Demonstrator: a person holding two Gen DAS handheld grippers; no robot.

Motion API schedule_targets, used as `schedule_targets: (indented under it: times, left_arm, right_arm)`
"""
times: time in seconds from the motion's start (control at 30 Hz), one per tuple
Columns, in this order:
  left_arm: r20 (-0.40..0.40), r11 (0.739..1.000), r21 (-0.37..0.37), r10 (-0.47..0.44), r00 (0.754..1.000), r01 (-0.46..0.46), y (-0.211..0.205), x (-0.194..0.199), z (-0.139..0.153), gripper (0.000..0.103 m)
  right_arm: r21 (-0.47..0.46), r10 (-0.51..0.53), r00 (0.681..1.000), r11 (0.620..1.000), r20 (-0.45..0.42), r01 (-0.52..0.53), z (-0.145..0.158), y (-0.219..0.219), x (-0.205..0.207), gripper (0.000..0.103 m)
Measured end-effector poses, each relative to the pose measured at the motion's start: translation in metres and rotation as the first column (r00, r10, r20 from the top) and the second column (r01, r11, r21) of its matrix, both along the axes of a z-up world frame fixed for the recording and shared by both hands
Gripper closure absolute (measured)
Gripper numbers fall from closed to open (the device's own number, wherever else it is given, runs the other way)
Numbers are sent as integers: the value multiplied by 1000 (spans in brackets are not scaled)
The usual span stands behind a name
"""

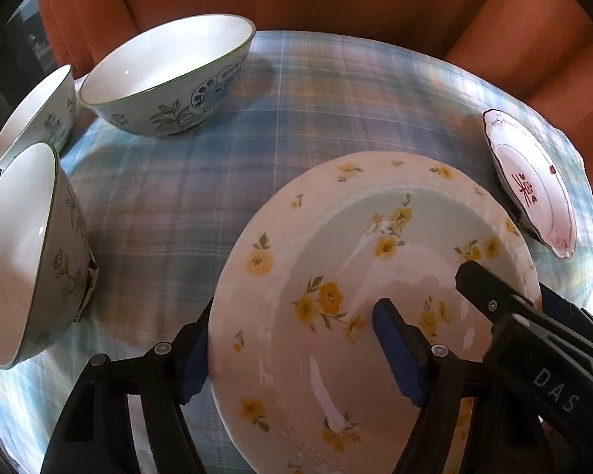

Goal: Organize plates and bowls

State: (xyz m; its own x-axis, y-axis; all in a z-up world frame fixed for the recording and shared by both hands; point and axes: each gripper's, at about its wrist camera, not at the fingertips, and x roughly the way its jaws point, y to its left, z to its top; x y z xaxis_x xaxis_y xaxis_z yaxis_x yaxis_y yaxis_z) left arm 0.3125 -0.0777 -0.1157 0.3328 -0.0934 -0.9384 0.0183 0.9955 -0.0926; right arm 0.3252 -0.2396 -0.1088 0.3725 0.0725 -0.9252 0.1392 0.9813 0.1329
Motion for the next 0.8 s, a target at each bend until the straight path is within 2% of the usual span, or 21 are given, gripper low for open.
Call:
schedule_targets:
  times: [0.2, 0.3, 0.8]
  left_arm:
    - [3, 999, -22, -28, 1000, 28, 7, -7, 2, 28]
    - [-6, 999, -18, -35, 999, 35, 17, -16, 4, 29]
    - [-78, 1000, 11, -2, 997, 3, 72, -90, 7, 29]
  right_arm:
    - [-24, 4, 1000, 1000, -2, -4, 4, 5, -5, 23]
    - [-1, 1, 1000, 1000, -18, -1, 6, 7, -14, 23]
    - [67, 74, 992, 995, -106, -67, 7, 61, -81, 26]
